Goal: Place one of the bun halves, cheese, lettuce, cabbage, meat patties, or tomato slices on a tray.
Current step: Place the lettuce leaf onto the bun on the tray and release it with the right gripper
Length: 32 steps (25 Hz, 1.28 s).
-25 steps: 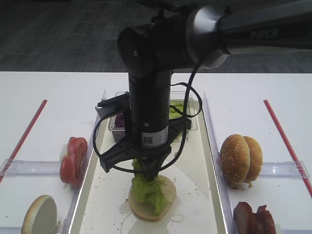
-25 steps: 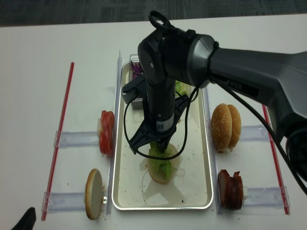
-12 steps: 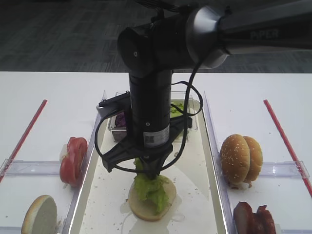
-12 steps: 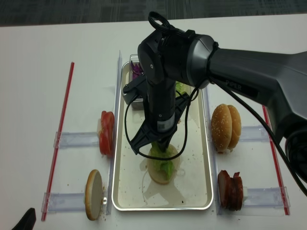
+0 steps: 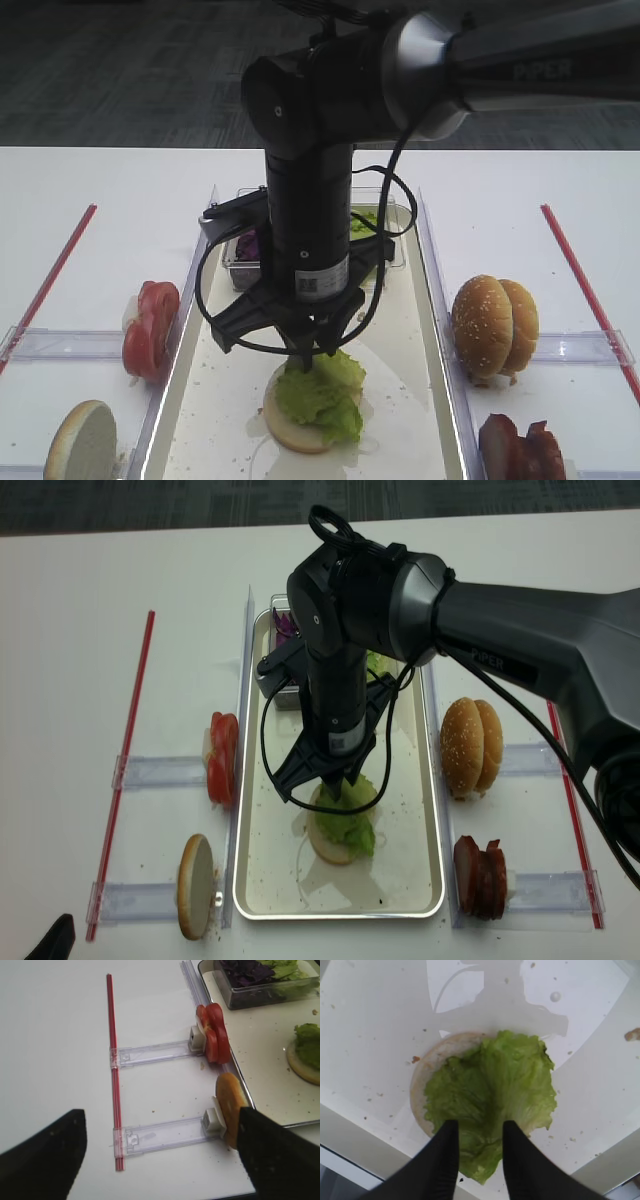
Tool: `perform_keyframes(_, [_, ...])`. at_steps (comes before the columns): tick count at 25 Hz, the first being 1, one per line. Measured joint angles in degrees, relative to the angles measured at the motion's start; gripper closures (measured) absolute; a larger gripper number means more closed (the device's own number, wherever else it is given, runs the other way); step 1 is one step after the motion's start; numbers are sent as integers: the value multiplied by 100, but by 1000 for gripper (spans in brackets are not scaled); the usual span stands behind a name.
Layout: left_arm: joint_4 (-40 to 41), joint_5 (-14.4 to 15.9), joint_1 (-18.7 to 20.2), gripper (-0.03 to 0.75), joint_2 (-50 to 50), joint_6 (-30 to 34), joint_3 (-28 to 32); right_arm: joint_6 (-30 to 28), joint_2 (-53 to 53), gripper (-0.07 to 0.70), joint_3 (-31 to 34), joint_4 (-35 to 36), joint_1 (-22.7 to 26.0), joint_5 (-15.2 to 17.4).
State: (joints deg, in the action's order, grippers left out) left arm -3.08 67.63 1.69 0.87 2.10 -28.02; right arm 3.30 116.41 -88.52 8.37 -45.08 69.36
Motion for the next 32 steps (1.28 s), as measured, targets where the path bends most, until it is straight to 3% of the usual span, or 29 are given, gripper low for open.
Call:
perform_keyframes(3, [0,0,0,151,0,0,0,0,0,337,0,2,0,0])
perform_keyframes(10, [0,0,0,151,0,0,0,0,0,136,0,2,-7,0])
perform_keyframes(16, [0,0,0,151,0,0,0,0,0,107,0,2,-7,0])
perform_keyframes(24, [0,0,0,151,0,0,0,-109,0,-6,0,2,-7,0])
perform_keyframes(32, [0,0,0,151,0,0,0,-109,0,-15,0,2,-7,0])
